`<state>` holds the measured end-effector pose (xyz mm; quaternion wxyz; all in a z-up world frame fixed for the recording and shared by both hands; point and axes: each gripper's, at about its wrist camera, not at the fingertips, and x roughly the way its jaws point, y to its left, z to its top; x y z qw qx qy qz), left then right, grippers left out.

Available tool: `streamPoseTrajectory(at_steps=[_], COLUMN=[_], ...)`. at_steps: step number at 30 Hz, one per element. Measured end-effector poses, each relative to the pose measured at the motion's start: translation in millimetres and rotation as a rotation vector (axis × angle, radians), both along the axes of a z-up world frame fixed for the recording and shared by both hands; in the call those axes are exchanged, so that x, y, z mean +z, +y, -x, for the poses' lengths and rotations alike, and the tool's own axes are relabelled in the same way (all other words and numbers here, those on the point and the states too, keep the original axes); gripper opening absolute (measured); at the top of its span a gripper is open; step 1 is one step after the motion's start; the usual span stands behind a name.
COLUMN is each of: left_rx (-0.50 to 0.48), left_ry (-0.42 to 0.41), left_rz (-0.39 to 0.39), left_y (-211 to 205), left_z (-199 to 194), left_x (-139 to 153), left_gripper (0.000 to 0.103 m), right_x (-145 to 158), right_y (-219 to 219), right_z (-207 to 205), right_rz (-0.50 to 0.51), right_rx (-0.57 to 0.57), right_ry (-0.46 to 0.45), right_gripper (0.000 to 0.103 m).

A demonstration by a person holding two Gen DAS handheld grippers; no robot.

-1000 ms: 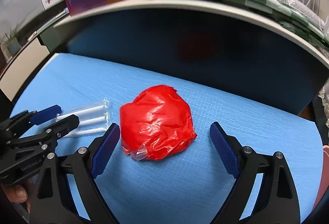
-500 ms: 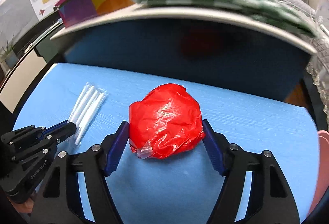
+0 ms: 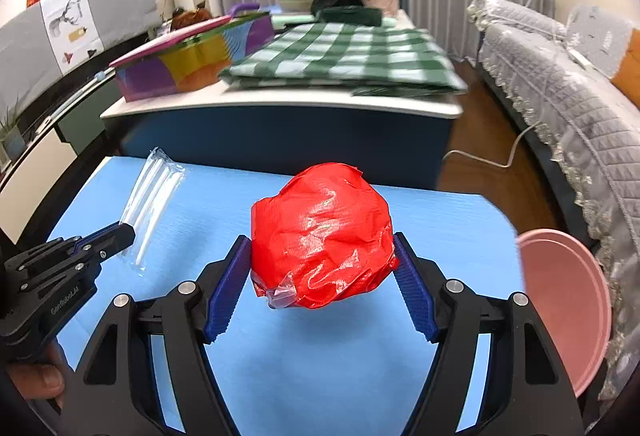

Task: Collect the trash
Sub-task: 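Carry the straws in the left tool while the right tool carries the red bag to the bin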

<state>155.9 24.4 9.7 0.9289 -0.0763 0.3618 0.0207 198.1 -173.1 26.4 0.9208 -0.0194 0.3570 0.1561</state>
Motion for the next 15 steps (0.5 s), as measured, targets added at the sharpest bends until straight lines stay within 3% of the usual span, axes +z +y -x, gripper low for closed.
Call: streamPoseTrajectory(at_steps=[15], left_rx=[-0.100], left_ry=[-0.052], left_rz=[-0.002], left_y=[-55.9], left_z=[13.5], left_x=[21.9], left_gripper=[0.005], right_x=[25.9], right_y=[-81.5], right_z=[33.6], right_rz=[-0.013], right_rx=[-0.137], right_ry=[-0.052], right_gripper=[0.070])
